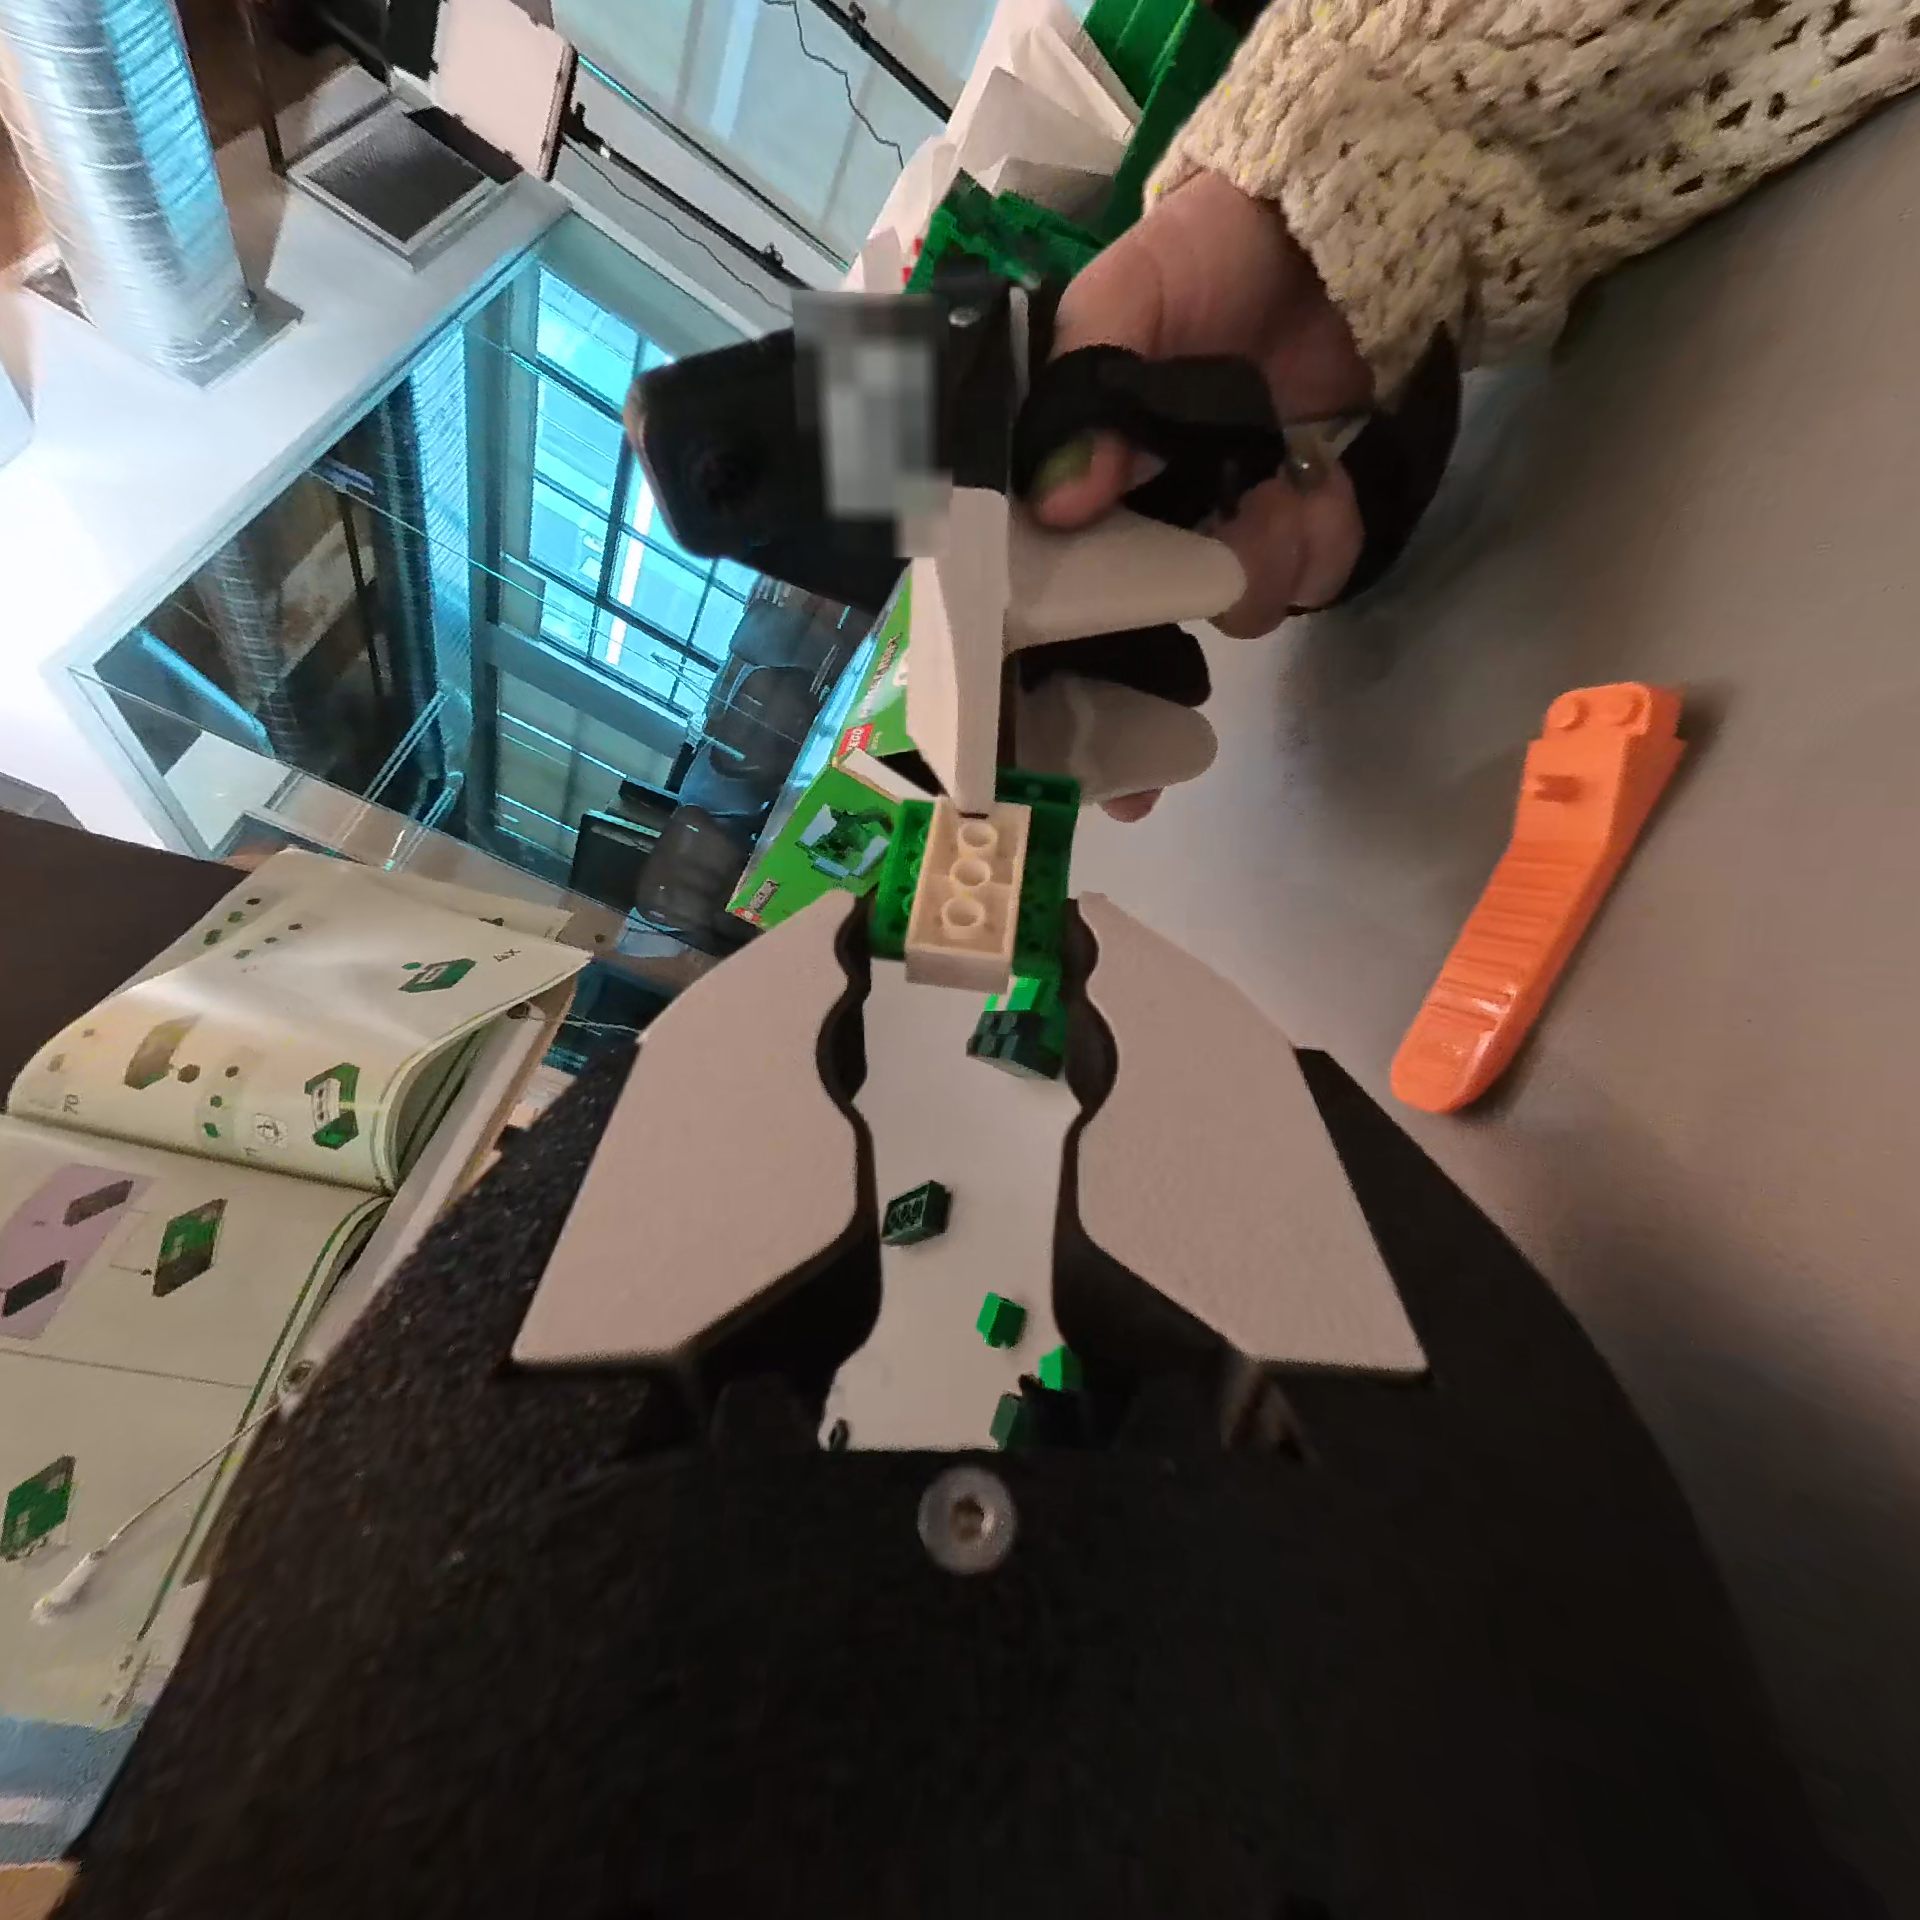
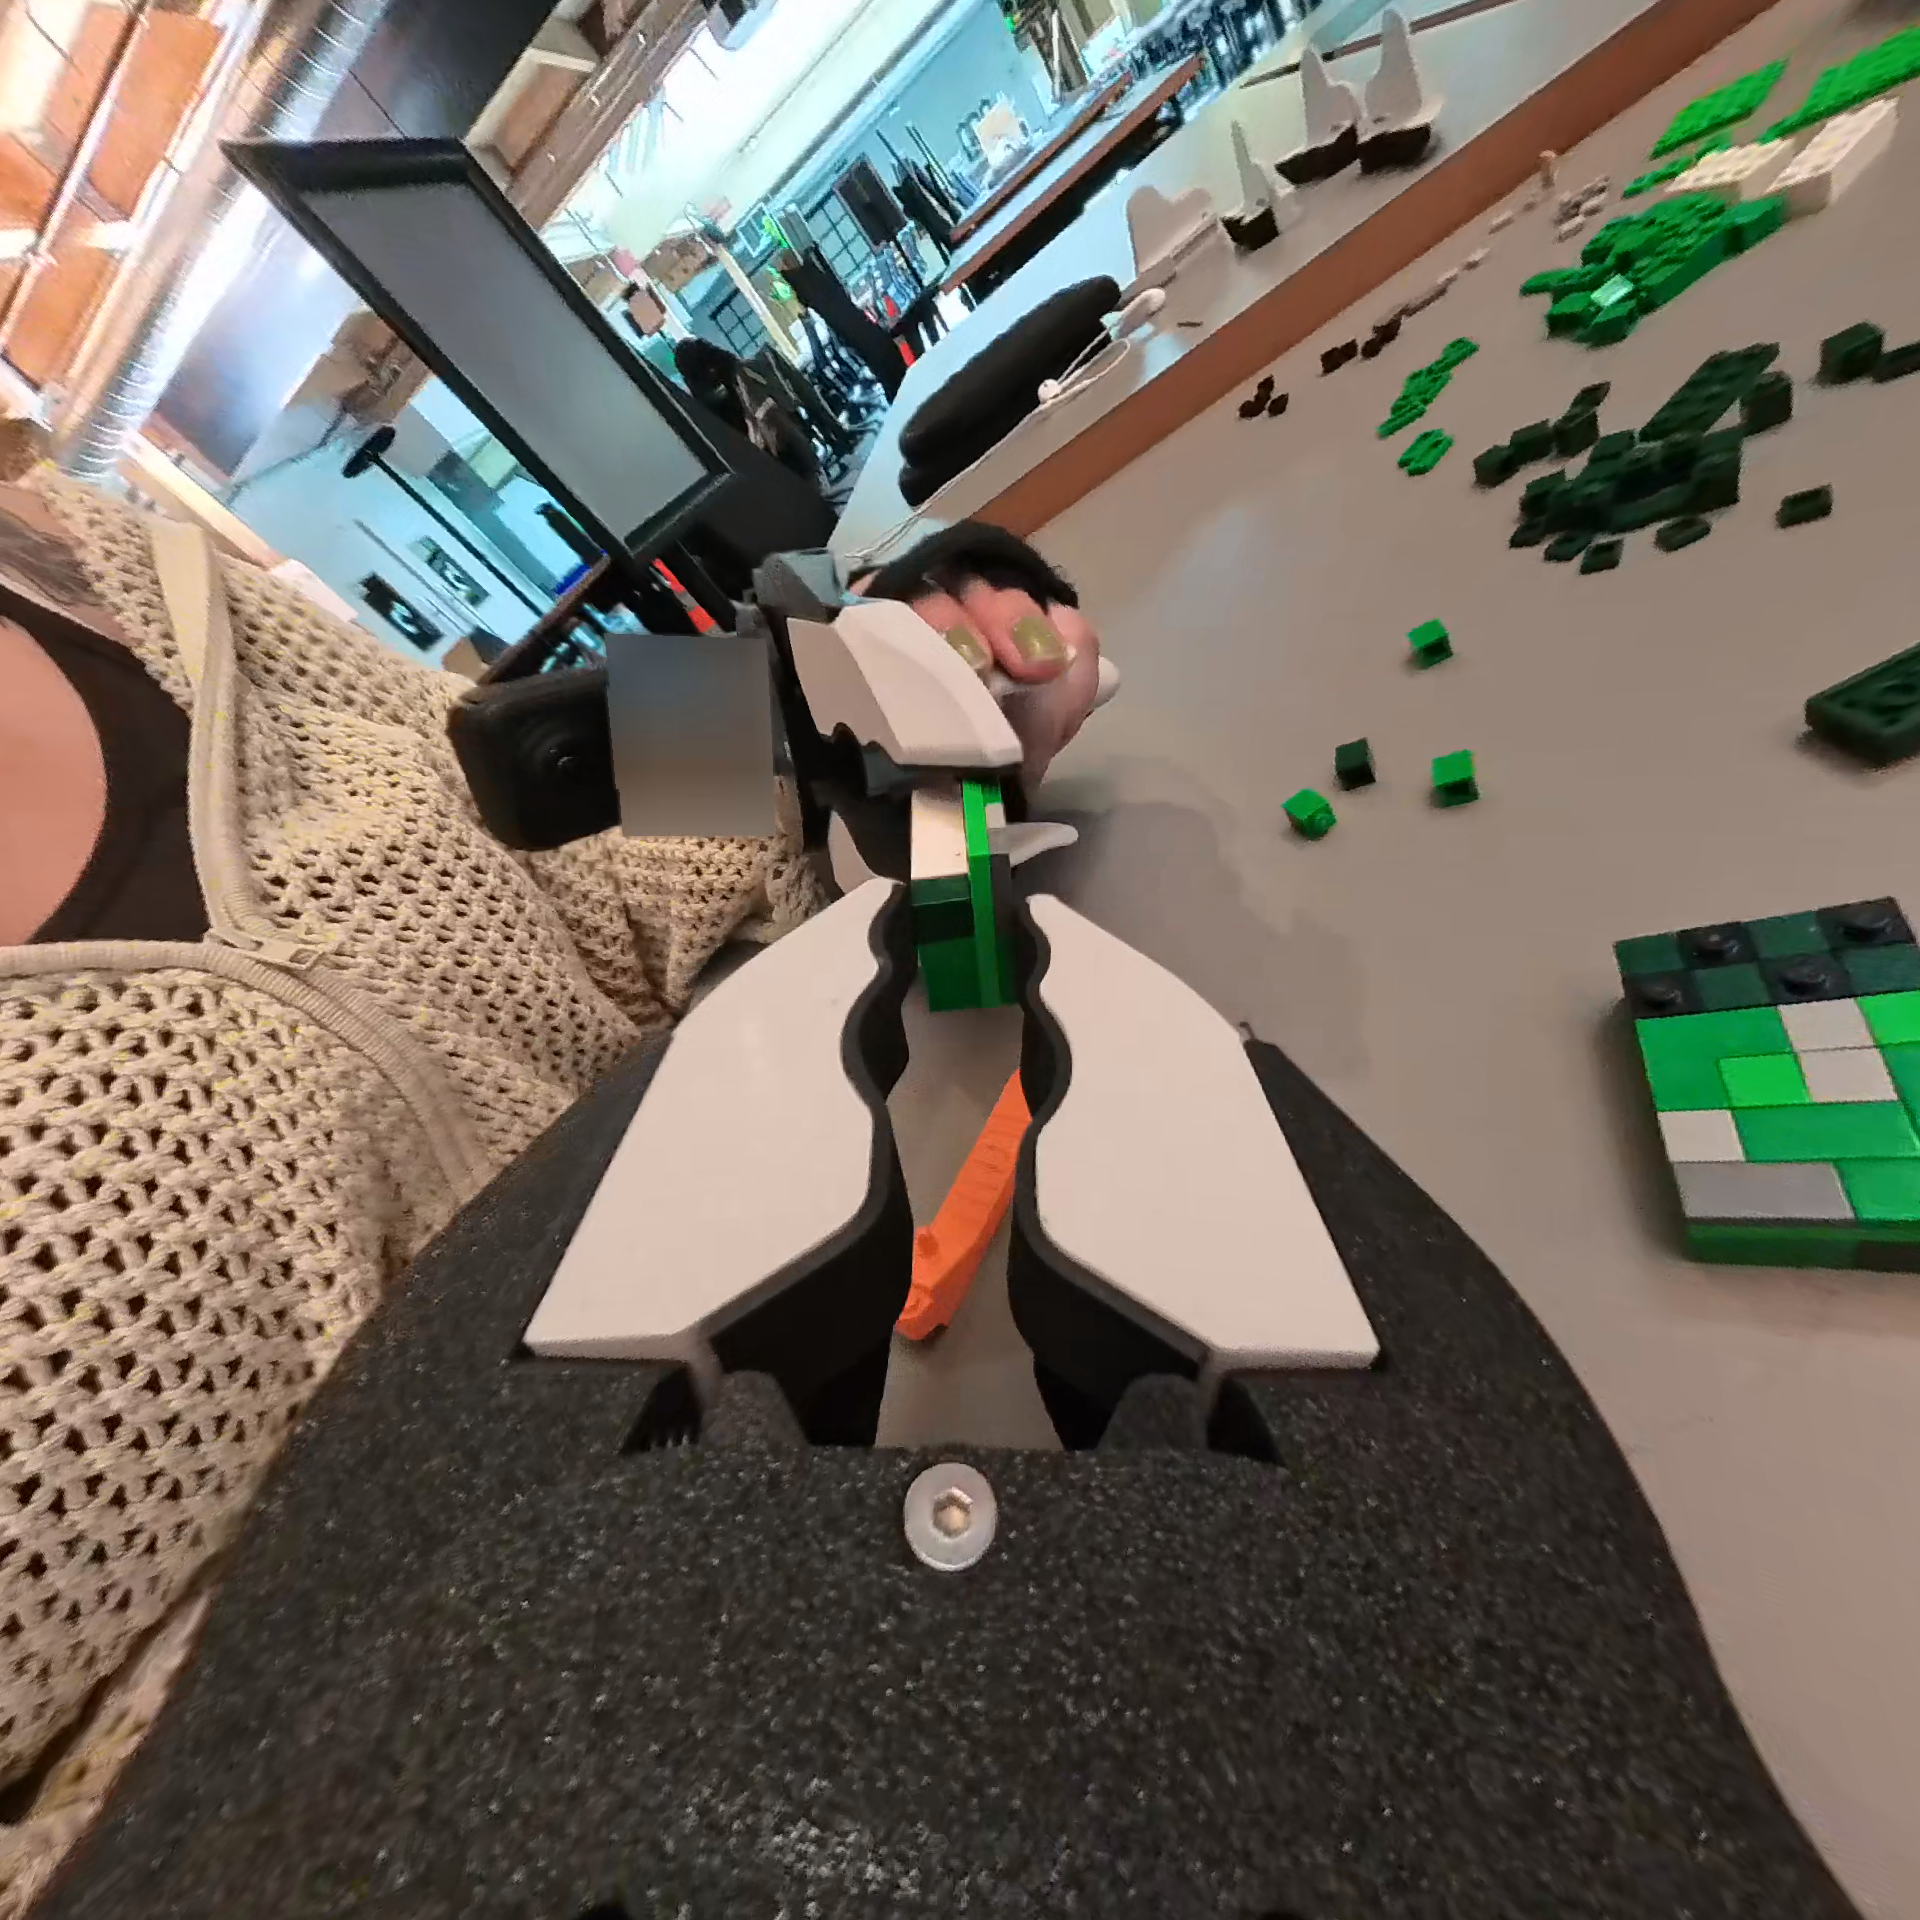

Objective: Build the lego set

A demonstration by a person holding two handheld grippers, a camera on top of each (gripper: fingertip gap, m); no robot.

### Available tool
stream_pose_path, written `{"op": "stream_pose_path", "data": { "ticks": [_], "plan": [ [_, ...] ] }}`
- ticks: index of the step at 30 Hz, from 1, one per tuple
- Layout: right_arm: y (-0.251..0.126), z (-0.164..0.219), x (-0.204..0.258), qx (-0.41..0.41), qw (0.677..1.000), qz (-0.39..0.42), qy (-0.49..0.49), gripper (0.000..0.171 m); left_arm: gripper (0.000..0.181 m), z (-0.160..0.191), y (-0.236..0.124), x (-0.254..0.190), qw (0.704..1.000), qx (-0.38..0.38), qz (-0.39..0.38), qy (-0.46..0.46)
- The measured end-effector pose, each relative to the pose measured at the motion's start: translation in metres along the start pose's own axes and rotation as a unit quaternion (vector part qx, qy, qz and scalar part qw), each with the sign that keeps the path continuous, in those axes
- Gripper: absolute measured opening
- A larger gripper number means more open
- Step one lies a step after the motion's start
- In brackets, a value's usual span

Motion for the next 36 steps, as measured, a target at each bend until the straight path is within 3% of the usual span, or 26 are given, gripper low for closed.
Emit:
{"op": "stream_pose_path", "data": {
  "ticks": [4,9,11,14,17,21,26,36],
  "plan": [
    [-0.001,-0.003,-0.002,-0.028,1.000,-0.004,0.004,0.017,0.035,0.001,0.001,0.004,0.999,-0.001,0.001,-0.047],
    [-0.028,-0.023,-0.004,-0.154,0.980,0.083,-0.099,0.034,0.035,0.011,0.000,0.013,0.994,0.018,-0.017,-0.104],
    [-0.039,-0.025,-0.008,-0.181,0.950,0.179,-0.182,0.034,0.036,0.015,0.000,0.016,0.992,0.026,-0.023,-0.125],
    [-0.051,-0.021,-0.018,-0.202,0.877,0.343,-0.271,0.030,0.036,0.021,0.000,0.019,0.986,0.047,-0.029,-0.154],
    [-0.054,-0.025,-0.018,-0.215,0.836,0.399,-0.310,0.027,0.036,0.028,0.002,0.021,0.974,0.065,-0.015,-0.216],
    [-0.046,-0.024,-0.019,-0.181,0.823,0.413,-0.345,0.025,0.036,0.034,0.001,0.027,0.958,0.070,-0.014,-0.278],
    [-0.039,-0.023,-0.021,-0.146,0.800,0.434,-0.387,0.019,0.036,0.040,-0.002,0.034,0.953,0.080,-0.045,-0.287],
    [-0.035,-0.025,-0.030,-0.121,0.799,0.436,-0.397,0.012,0.036,0.041,-0.003,0.037,0.937,0.084,-0.037,-0.338]
  ]
}}
Point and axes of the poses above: each gripper's, where its closed fingertips meet, y out along the fingers, z out of its underside, x = y × z across the jaws, the point moved 7 cm from there along -y, back along the fingers, and after that the axes turned 7 degrees about -y, right-handed, at the moved point
